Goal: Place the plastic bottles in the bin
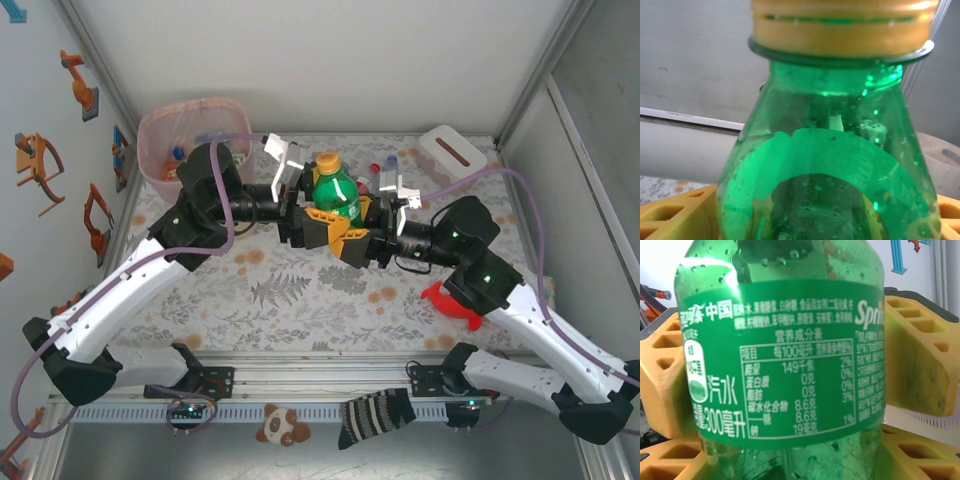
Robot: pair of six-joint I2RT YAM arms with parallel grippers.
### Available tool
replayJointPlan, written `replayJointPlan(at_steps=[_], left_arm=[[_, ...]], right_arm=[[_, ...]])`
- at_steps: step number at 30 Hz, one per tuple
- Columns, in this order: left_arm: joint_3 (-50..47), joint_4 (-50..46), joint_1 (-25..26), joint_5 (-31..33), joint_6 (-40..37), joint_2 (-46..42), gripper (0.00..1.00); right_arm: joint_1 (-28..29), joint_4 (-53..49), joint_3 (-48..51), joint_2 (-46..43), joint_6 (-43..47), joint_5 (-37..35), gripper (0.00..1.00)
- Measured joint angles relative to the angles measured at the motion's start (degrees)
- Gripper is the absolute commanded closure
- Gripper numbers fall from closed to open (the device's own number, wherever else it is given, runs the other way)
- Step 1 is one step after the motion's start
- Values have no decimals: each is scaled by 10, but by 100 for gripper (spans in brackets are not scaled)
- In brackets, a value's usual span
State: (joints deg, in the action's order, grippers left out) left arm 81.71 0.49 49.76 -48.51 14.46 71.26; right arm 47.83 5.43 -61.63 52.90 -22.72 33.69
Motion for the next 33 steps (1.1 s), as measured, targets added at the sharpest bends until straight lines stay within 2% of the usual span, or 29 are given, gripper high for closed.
replayJointPlan(at_steps=[6, 14, 16, 21, 23, 26, 33], left_arm=[[0, 5, 2, -16, -4, 0, 37], [0, 9, 2, -21, -5, 0, 45], [0, 9, 2, -21, -5, 0, 45], [0, 7, 2, -20, -11, 0, 45], [1, 1, 2, -16, -18, -2, 44], [3, -19, -3, -1, -28, -7, 44], [43, -110, -41, 69, -45, -23, 47]], right_arm=[[3, 0, 0, 0, 0, 2, 60], [4, 0, -2, 1, 0, 1, 58], [4, 0, -3, 1, 0, 0, 55], [5, -2, -3, 0, 2, -1, 29], [8, -7, -3, 0, 3, -1, 24], [11, -24, -3, -8, 4, -9, 19], [11, -74, -3, -40, 16, -56, 18]])
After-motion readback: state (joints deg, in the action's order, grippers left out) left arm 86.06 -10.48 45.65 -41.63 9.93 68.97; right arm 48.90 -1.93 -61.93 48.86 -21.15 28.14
